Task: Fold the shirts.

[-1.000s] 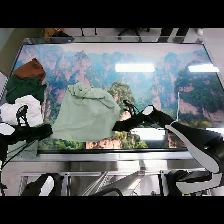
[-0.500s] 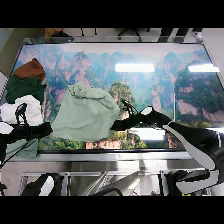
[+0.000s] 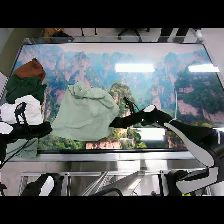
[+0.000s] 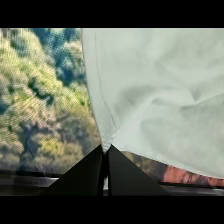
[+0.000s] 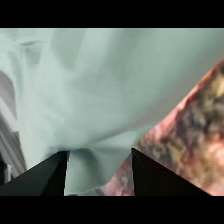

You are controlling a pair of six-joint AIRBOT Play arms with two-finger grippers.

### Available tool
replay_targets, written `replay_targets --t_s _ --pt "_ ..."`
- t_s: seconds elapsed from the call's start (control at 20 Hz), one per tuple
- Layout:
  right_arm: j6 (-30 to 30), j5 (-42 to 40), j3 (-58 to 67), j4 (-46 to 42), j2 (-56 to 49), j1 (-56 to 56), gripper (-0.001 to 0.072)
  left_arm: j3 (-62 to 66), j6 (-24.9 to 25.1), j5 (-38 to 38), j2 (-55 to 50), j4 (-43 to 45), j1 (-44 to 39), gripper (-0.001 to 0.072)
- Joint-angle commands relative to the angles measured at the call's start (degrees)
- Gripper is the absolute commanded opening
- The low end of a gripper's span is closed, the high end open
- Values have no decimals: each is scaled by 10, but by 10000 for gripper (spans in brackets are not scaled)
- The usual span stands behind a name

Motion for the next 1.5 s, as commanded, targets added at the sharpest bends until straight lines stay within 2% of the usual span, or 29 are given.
replay_targets --t_s 0.0,0.05,0.2,0.4,0.65,0.7,0.75,0.8,0.85,0.95,1.15,1.2,1.3,1.45 --pt "33 71 2 -49 24 -63 618 1 3 -2 0 0 1 13" --pt "50 72 2 -67 30 -80 690 1 3 -2 0 0 1 13" --pt "51 58 1 -61 20 -77 692 1 3 -2 0 -1 1 13" --pt "51 15 1 -47 -30 -6 692 1 3 -2 0 0 1 13" --pt "19 13 2 30 -81 42 675 1 3 0 0 0 1 13" --pt "11 15 3 37 -79 42 507 1 3 1 0 0 1 13" --pt "1 26 8 38 -73 40 199 1 3 4 0 -1 1 12" --pt "-1 38 16 37 -63 36 105 3 5 4 1 -11 1 13" --pt "1 47 27 34 -45 32 52 10 9 3 7 -24 1 13" --pt "34 53 63 -5 7 24 25 46 17 -3 37 -64 0 12" --pt "206 91 226 -261 101 19 24 183 24 -66 91 -131 -16 10" --pt "230 114 285 -310 113 19 24 228 20 -90 93 -144 -28 10" --pt "251 159 405 -381 124 19 24 321 6 -107 90 -172 -60 10" --pt "269 211 595 -483 125 19 24 481 -18 -90 73 -178 -106 9"
